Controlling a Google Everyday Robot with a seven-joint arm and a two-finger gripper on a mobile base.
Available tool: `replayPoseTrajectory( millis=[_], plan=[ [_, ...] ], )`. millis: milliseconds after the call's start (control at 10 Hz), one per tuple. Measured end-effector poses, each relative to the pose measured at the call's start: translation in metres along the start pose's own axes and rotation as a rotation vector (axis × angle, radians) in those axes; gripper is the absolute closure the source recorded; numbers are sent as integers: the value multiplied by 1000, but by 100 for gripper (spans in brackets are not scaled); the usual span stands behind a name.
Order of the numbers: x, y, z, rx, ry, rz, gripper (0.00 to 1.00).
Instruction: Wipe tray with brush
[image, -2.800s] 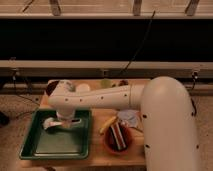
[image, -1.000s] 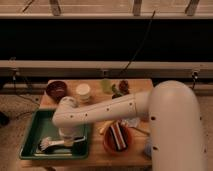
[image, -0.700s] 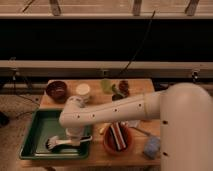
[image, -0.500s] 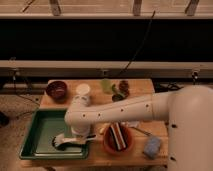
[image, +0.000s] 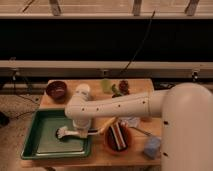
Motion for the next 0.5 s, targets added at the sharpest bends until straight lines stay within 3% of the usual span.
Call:
replayPoseTrajectory(
  millis=[200,500],
  plan=[
    [21,17,-6,-16,-1,5,100],
    [60,24,-12,-32,13,-39,100]
  ],
)
